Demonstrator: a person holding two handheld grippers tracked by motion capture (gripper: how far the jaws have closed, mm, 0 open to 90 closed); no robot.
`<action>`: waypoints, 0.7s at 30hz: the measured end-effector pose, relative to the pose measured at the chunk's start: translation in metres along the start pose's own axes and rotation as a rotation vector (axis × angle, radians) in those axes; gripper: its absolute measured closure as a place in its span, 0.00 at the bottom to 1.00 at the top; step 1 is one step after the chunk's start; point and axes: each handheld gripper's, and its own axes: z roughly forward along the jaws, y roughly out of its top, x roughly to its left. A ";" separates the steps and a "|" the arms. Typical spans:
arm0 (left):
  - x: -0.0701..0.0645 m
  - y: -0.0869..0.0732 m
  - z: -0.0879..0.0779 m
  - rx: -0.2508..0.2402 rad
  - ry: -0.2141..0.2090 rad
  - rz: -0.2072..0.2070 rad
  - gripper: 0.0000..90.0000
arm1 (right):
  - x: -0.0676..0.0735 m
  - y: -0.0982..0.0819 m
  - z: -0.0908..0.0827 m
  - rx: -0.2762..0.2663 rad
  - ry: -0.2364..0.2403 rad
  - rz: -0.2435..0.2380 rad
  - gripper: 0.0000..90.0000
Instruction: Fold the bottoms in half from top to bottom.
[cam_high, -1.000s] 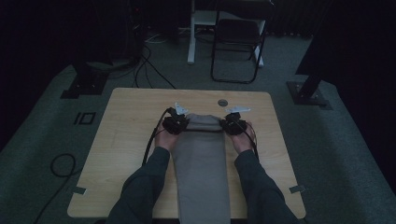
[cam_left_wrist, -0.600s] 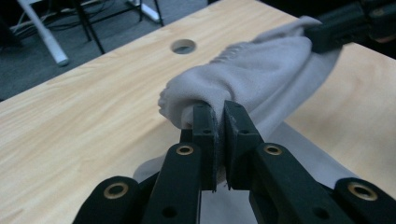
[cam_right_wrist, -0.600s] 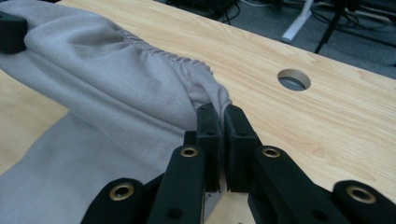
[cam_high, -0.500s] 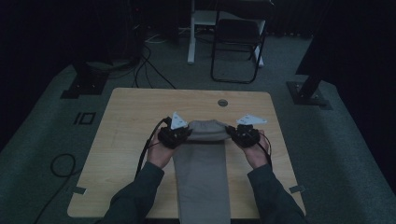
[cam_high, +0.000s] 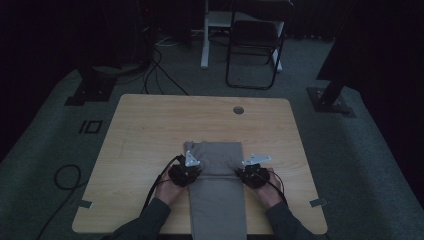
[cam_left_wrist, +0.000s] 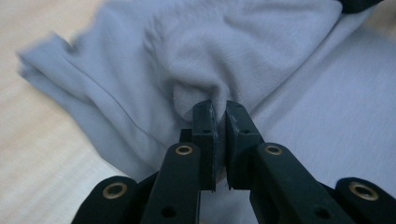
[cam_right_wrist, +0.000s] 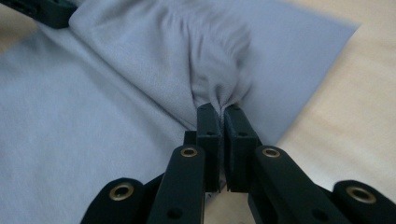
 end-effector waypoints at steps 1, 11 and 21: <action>-0.002 -0.002 0.004 0.017 0.005 0.013 0.93 | 0.001 -0.003 0.003 0.011 0.002 0.000 0.97; 0.005 -0.002 0.015 -0.006 0.036 0.005 0.93 | 0.002 -0.004 0.012 0.022 -0.007 0.006 0.97; 0.024 0.007 0.027 -0.036 0.058 -0.034 0.93 | -0.010 0.007 0.024 0.006 -0.022 0.047 0.97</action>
